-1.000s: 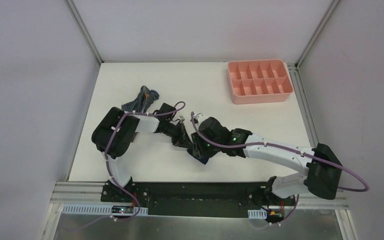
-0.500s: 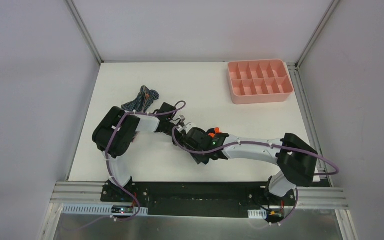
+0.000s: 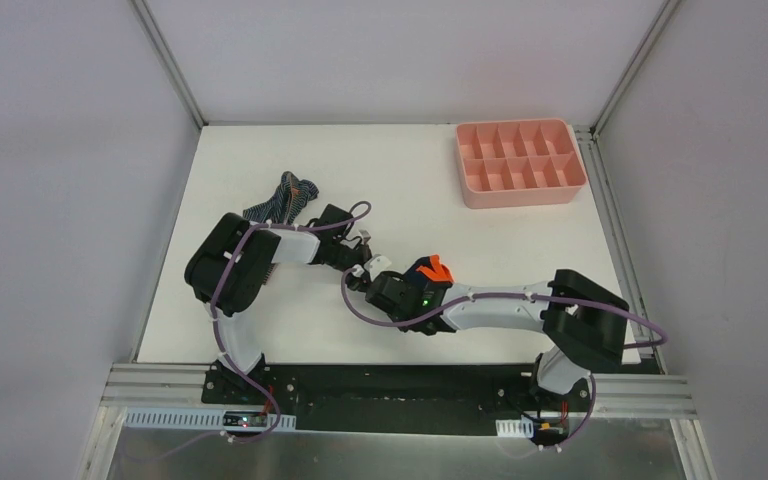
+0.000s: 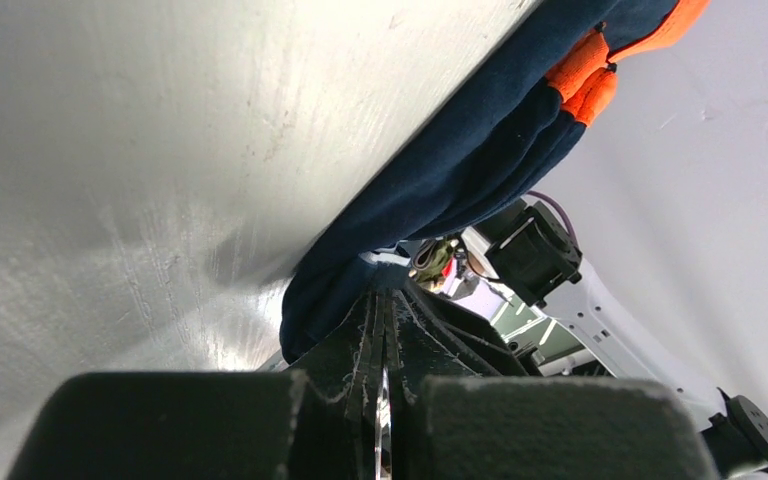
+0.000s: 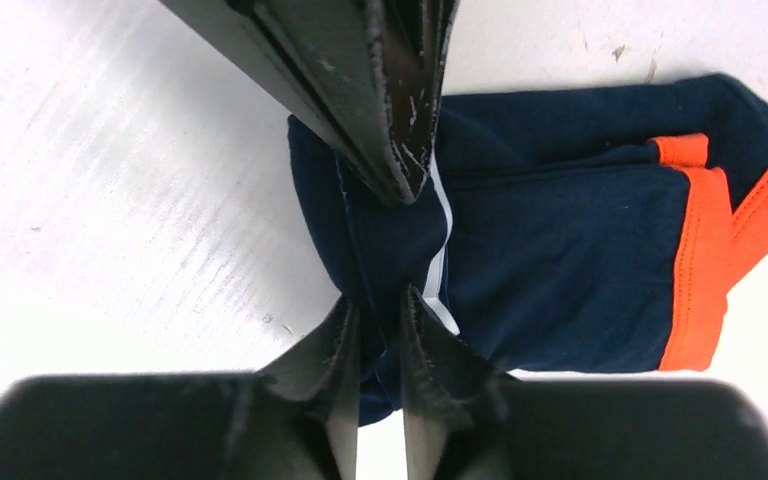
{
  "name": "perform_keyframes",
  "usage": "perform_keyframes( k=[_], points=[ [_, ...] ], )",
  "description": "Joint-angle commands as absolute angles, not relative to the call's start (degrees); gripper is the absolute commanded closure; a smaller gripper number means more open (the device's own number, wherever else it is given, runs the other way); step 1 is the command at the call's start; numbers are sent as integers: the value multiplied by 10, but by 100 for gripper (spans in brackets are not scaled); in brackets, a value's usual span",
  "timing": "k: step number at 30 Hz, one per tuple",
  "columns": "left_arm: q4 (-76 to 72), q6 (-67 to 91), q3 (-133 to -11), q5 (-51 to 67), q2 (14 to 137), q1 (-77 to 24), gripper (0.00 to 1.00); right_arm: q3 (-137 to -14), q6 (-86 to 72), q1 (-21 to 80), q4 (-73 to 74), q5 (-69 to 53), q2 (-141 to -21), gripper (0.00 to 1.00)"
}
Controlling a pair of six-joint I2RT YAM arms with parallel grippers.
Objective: Roll the underwear
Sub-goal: Roll the underwear to the center of the board.
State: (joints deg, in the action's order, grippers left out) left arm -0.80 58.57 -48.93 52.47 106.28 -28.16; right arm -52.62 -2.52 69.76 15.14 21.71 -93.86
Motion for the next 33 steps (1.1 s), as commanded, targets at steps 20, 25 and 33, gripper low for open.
perform_keyframes(
  k=[20,25,33],
  points=[
    [58,642,-437,537,917,-223,45,-469,-87,520,95,-233,-869,100],
    [59,635,-414,549,914,-235,36,-459,-97,488,79,-296,-884,100],
    [59,628,-449,546,976,-268,32,-447,-100,472,68,-326,-901,100]
  ],
)
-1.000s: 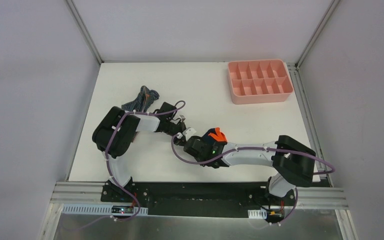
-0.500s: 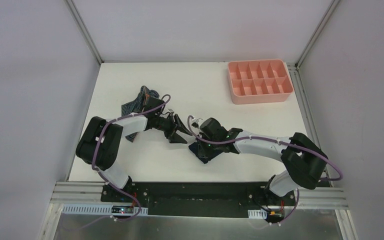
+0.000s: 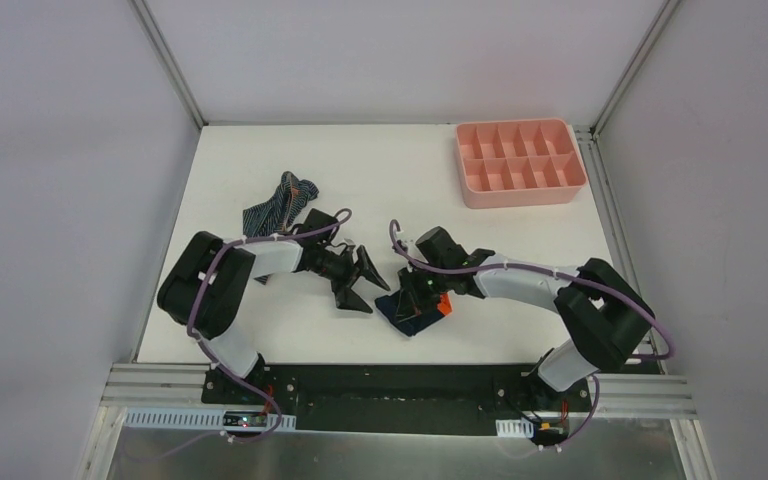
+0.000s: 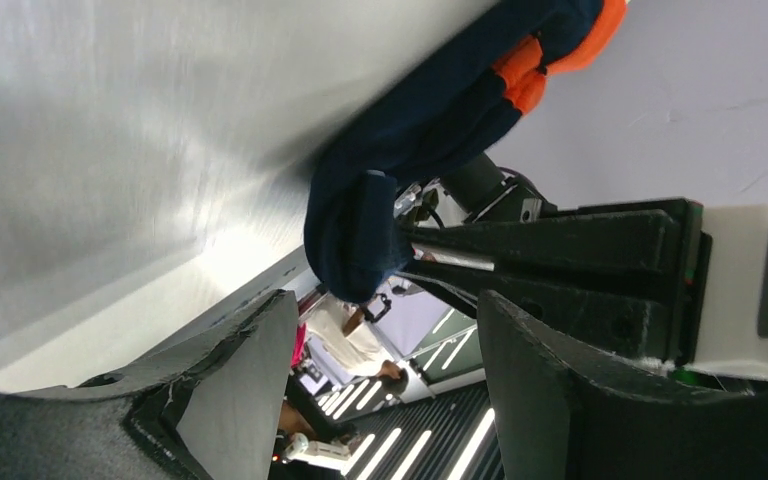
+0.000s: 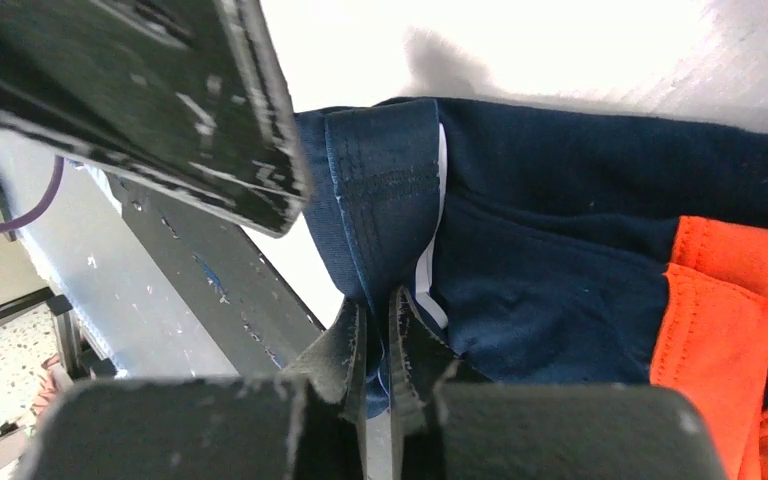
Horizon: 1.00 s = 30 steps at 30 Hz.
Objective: Roll the underwear
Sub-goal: Roll the underwear to the center of the board.
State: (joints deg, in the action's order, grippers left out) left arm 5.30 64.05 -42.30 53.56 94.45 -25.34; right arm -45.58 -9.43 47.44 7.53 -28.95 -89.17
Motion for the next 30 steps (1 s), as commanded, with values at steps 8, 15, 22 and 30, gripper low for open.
perform_keyframes(
  k=[8,15,22,30],
  points=[
    [62,630,-466,547,1024,-294,42,-444,-90,471,72,-306,-898,100],
    [63,637,-477,561,1039,-298,100,-452,-94,472,102,-240,-854,90],
    [78,667,-441,523,982,-300,100,-499,-87,542,180,-65,-796,52],
    [84,674,-443,514,979,-314,100,-548,-97,675,211,154,-822,44]
  ],
)
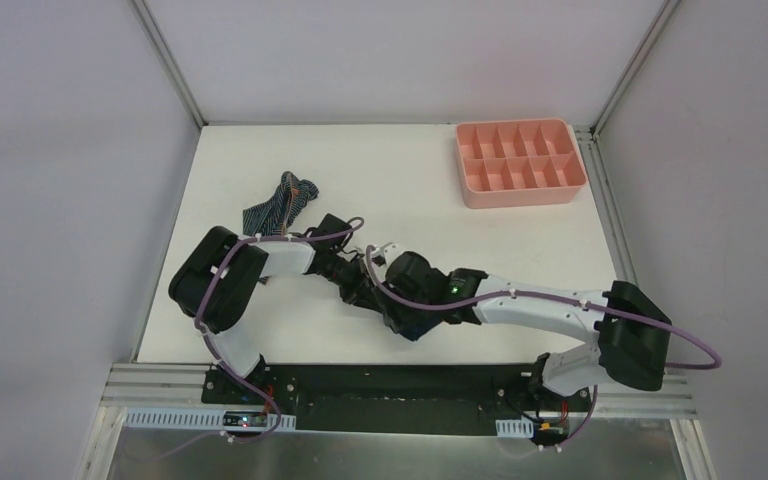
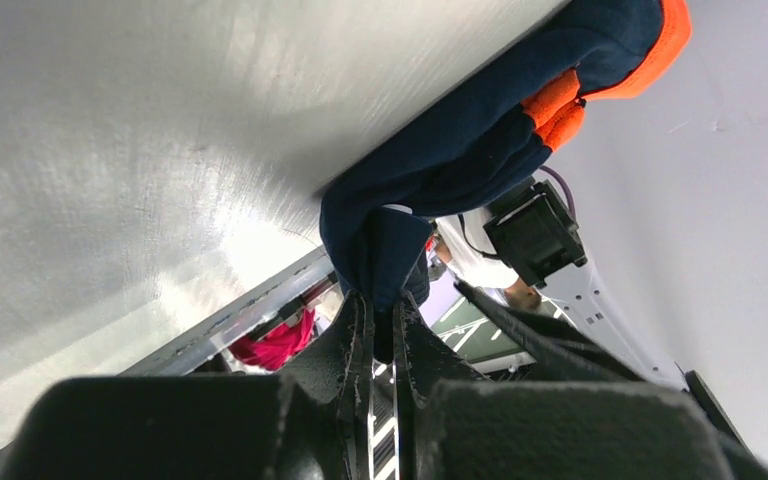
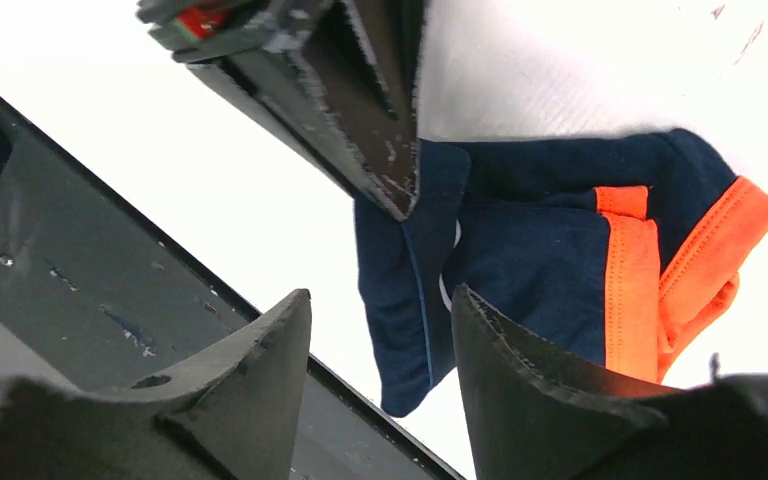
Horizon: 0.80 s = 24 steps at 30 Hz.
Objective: Roll the underwear
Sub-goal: Roll the underwear to the center of the board.
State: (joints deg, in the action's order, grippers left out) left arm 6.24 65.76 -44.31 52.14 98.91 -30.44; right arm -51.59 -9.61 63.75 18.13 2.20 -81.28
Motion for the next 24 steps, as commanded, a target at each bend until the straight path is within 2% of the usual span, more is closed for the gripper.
perform_keyframes(
  k=[1,6,12,14,18,19,20,24],
  points=[
    [84,674,-444,514,980,-315,100,-554,-98,683,214,161,-834,44],
    [84,675,-453,515,983,-316,100,-575,-90,714,216,196,-897,45],
    [84,677,-455,513,983,-316,100,-578,-99,724,217,224,-917,51],
    [84,678,-454,512,982,-316,100,-577,-102,724,220,234,-919,60],
    [84,685,-459,508,978,-316,100,-566,-116,724,215,252,-910,100],
    [84,686,-463,506,975,-316,100,-561,-119,721,209,251,-905,100],
    [84,689,-466,502,971,-314,97,-556,-120,716,202,242,-898,100],
    [83,705,-470,482,938,-291,53,-533,-111,691,152,177,-872,100]
  ],
)
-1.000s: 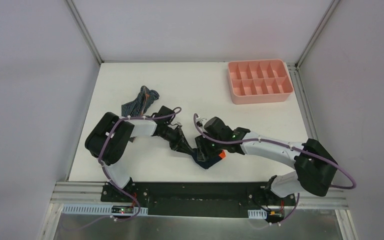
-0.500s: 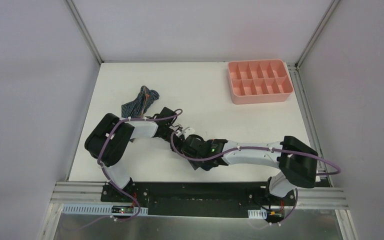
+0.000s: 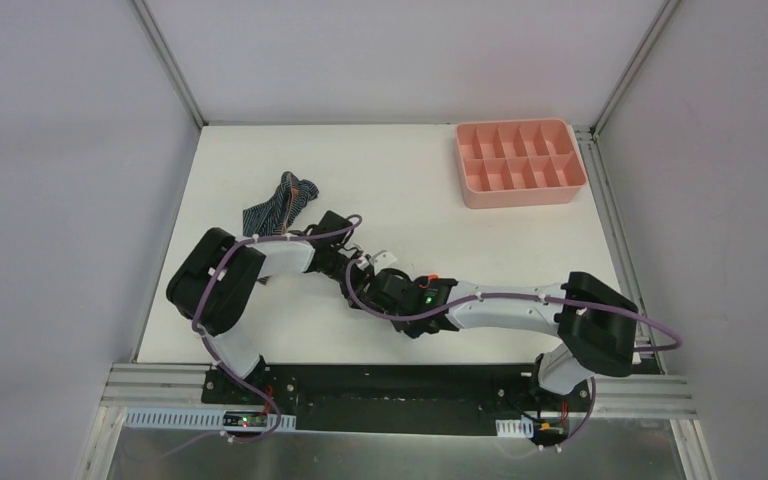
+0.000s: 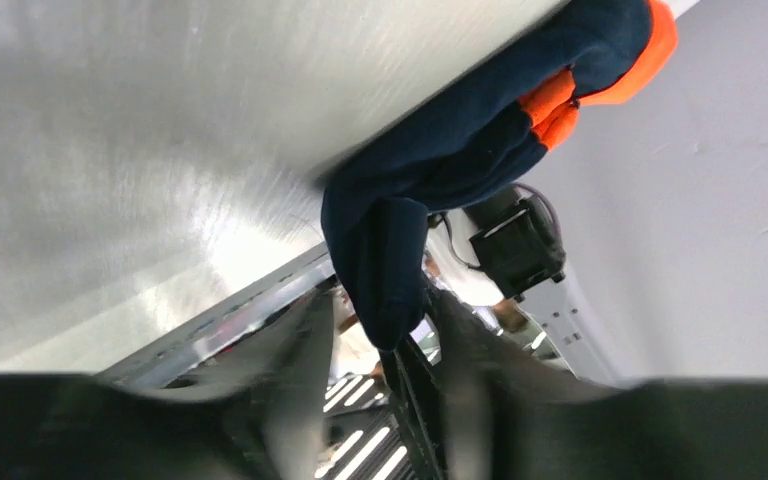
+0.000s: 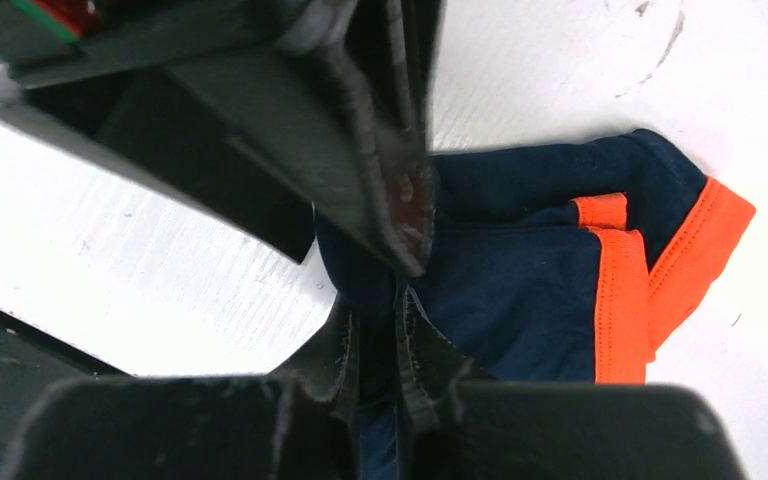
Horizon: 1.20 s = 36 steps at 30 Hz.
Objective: Roll the underwear
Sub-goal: Roll the underwear to the center of the board.
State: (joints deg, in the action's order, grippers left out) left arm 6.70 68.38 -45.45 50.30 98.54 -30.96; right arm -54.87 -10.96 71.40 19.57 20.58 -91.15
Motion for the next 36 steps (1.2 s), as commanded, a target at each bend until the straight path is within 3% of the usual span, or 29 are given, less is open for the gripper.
perform_keyframes(
  k=[1,3,6,16,26,36],
  points=[
    [83,708,-468,479,927,-280,47,-529,-107,686,140,159,-870,100],
    [82,715,-462,477,903,-254,41,-526,-103,676,117,129,-871,100],
    [92,717,-449,470,856,-210,41,-519,-115,656,81,85,-879,100],
    [137,715,-424,447,770,-159,54,-385,-273,564,-65,-44,-810,100],
    [149,702,-435,466,788,-219,67,-310,-356,475,-222,-250,-860,100],
    [148,672,-480,461,885,-293,73,-290,-356,448,-273,-302,-943,100]
  ],
)
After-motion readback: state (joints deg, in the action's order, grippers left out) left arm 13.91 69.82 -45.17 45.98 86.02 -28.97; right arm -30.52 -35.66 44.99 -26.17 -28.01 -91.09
